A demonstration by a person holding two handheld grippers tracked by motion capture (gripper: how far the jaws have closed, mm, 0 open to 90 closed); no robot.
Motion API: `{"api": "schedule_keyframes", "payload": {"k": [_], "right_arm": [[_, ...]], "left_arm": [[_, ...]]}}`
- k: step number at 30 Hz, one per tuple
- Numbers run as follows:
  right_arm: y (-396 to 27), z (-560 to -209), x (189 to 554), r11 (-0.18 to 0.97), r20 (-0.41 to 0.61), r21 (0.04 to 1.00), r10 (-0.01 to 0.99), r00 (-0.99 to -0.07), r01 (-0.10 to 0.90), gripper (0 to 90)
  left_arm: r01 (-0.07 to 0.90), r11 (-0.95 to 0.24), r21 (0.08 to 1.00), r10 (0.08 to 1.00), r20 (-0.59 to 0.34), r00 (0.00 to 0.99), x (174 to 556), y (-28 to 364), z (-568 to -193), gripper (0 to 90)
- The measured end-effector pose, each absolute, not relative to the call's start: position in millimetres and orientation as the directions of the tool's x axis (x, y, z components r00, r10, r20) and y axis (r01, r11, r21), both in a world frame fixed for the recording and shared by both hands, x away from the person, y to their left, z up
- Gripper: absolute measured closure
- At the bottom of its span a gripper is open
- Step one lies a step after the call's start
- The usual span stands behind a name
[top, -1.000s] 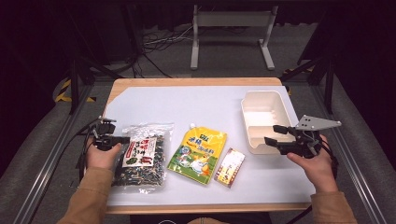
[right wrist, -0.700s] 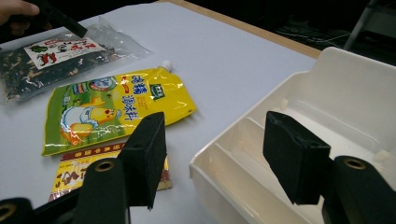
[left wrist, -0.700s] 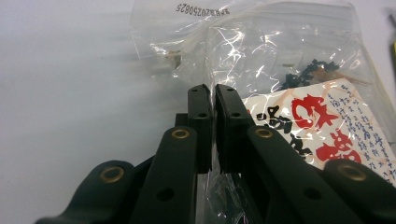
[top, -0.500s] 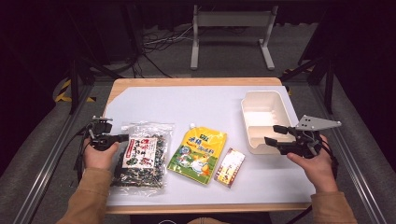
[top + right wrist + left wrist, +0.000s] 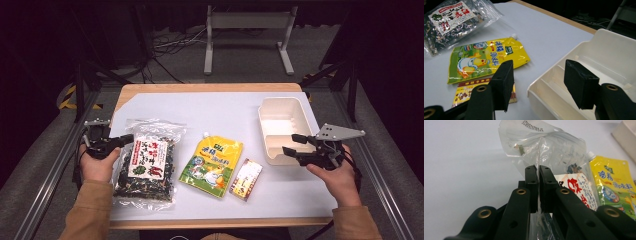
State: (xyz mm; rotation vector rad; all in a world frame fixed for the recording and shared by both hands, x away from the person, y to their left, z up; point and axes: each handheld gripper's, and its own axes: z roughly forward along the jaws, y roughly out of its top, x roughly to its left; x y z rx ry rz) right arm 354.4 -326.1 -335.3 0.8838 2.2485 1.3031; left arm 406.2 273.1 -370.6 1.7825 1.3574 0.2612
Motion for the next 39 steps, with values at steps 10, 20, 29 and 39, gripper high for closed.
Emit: {"api": "schedule_keyframes", "payload": {"k": [10,20,29,39], "right_arm": [[-322.8,-332.0,352.8,0.373,-0.013,0.870,0.669,-0.743,0.322,46.0],[-320.0,-330.1,351.1,0.373,-0.018,0.878,0.651,-0.759,0.300,49.9],[-316.5,-330.8,350.9,0.384,-0.025,0.874,0.648,-0.761,0.298,49.8],[-306.4,-332.0,354.7,0.408,0.000,0.847,0.641,-0.768,0.340,49.6]], "left_arm": [[0.588,-0.050,0.807,0.844,-0.281,0.457,384.6,269.7,-338.8,86.9],[0.445,-0.079,0.892,0.834,-0.185,0.519,360.9,263.7,-312.6,86.8],[0.352,-0.068,0.934,0.843,-0.135,0.520,346.7,263.9,-299.6,86.7],[0.228,-0.020,0.973,0.825,-0.112,0.554,337.1,264.3,-295.3,86.6]]}}
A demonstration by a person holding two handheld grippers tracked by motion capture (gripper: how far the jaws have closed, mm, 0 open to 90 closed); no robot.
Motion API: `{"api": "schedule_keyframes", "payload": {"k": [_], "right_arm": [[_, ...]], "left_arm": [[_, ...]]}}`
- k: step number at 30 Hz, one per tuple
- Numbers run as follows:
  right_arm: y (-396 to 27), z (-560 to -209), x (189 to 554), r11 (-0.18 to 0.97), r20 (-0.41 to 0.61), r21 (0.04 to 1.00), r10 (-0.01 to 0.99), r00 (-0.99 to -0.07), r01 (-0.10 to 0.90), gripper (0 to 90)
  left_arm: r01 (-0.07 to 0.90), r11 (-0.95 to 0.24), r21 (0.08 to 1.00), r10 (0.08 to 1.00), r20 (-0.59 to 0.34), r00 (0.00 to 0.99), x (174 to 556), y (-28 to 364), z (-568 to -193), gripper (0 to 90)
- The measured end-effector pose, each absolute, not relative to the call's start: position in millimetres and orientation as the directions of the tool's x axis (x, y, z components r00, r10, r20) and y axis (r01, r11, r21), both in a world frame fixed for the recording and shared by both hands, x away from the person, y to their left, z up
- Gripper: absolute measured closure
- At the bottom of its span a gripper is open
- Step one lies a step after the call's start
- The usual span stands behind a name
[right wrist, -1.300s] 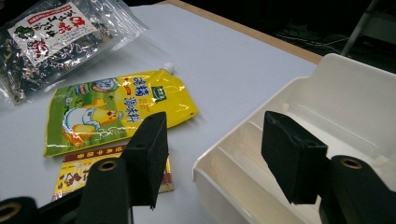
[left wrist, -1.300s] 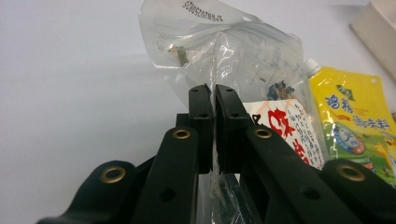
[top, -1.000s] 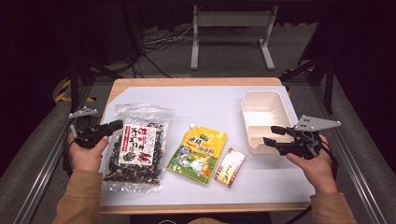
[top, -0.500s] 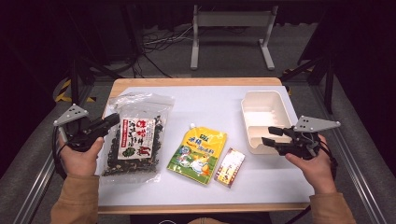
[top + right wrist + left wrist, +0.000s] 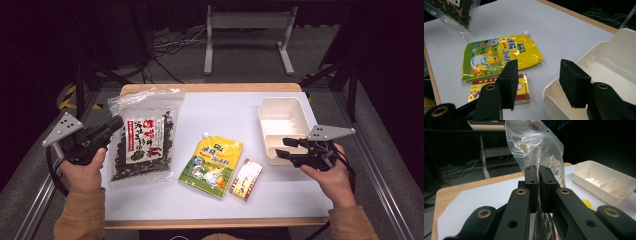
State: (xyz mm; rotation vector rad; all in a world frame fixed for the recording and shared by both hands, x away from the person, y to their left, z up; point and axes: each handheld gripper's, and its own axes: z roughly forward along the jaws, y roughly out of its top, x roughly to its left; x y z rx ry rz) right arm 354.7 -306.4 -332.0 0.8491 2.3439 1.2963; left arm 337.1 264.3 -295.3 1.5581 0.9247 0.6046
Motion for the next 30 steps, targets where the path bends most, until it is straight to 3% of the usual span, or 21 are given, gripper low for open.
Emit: {"api": "schedule_keyframes", "payload": {"k": [30], "right_arm": [[-250.7,-280.3,361.4,0.520,-0.089,0.822,0.522,-0.848,0.233,46.9]], "left_arm": [[0.110,-0.031,0.993,0.700,-0.057,0.711,340.5,203.0,-284.2,86.3]]}}
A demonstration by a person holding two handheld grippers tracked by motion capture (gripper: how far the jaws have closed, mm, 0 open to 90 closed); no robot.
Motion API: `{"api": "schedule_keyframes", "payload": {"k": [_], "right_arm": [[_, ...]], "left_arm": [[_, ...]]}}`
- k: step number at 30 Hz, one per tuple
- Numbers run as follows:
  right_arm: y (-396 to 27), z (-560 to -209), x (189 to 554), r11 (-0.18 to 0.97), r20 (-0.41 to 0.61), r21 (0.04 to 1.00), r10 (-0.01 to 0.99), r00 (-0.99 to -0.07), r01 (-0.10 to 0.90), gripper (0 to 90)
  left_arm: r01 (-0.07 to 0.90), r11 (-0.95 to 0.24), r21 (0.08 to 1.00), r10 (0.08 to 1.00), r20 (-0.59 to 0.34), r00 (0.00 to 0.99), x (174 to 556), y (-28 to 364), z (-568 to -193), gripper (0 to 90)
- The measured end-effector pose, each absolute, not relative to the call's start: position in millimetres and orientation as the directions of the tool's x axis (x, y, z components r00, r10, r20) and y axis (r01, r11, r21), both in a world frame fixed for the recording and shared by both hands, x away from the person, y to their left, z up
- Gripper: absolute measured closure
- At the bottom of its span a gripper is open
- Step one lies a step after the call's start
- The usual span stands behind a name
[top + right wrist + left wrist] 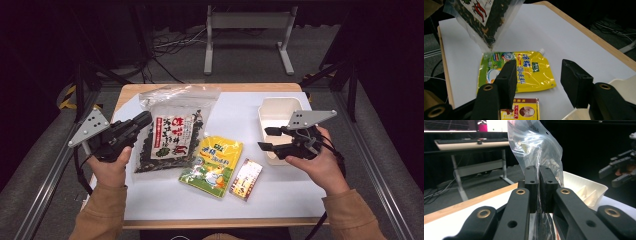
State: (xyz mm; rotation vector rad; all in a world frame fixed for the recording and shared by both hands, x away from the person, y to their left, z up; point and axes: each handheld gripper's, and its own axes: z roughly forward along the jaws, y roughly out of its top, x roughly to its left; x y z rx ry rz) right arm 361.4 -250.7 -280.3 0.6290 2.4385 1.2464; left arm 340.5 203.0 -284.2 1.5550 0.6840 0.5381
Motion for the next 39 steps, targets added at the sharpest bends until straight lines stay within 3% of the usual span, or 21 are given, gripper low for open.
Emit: {"api": "schedule_keyframes", "payload": {"k": [18,30,39], "right_arm": [[-211.6,-233.4,374.5,0.592,-0.153,0.791,0.436,-0.887,0.154,47.7],[-182.6,-217.7,374.3,0.631,-0.265,0.775,0.383,-0.885,0.041,40.0],[-167.9,-215.5,386.2,0.657,-0.270,0.752,0.369,-0.889,0.044,35.1]], "left_arm": [[0.117,-0.068,0.991,0.649,-0.045,0.760,334.8,175.5,-289.1,86.2],[0.124,-0.066,0.990,0.629,-0.056,0.775,330.6,170.2,-286.6,86.1],[0.116,-0.071,0.991,0.619,-0.048,0.784,327.8,167.1,-285.8,86.2]]}}
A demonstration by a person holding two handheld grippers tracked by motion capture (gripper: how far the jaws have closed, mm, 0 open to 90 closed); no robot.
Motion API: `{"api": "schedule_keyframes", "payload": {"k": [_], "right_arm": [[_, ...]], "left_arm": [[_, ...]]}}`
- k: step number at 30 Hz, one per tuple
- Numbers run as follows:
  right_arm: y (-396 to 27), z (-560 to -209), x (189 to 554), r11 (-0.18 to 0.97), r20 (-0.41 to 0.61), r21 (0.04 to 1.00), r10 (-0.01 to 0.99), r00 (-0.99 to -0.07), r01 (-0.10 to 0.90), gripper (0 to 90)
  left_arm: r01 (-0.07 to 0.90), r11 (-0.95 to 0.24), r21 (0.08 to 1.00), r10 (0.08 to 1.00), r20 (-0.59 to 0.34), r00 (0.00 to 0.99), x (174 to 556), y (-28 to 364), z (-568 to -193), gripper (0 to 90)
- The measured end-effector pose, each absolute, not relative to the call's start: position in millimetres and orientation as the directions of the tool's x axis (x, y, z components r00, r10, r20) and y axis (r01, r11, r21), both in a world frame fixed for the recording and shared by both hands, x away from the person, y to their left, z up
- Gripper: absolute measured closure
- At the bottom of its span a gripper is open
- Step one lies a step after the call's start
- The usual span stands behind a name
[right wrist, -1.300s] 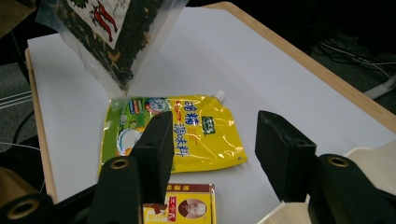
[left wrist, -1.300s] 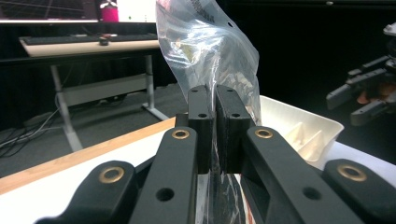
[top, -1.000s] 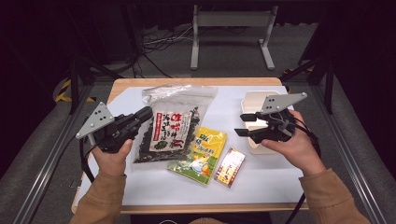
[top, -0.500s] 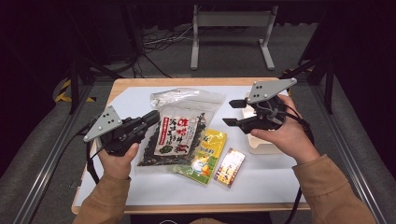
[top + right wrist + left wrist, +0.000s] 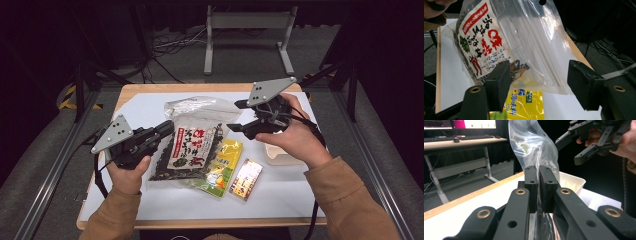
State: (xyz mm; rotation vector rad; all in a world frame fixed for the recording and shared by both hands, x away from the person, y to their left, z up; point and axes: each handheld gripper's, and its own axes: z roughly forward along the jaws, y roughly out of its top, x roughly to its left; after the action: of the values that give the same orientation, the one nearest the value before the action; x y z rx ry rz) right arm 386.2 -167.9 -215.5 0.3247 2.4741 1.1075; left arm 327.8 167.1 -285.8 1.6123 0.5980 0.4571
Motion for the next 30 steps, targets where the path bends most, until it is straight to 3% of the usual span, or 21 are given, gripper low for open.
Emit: {"api": "schedule_keyframes", "payload": {"k": [12,25,30], "right_arm": [[-165.2,-216.8,399.1,0.655,-0.262,0.751,0.406,-0.876,0.079,31.1],[-154.6,-237.6,417.5,0.655,-0.133,0.740,0.368,-0.920,0.155,30.1],[-153.3,-241.7,423.0,0.633,-0.054,0.749,0.353,-0.934,0.196,34.4]], "left_arm": [[0.110,-0.070,0.991,0.614,-0.045,0.788,326.1,167.1,-285.0,86.3],[0.092,-0.056,0.994,0.609,-0.039,0.792,322.3,166.8,-283.5,86.5],[0.085,-0.041,0.996,0.610,-0.043,0.791,321.8,168.6,-283.6,86.4]]}}
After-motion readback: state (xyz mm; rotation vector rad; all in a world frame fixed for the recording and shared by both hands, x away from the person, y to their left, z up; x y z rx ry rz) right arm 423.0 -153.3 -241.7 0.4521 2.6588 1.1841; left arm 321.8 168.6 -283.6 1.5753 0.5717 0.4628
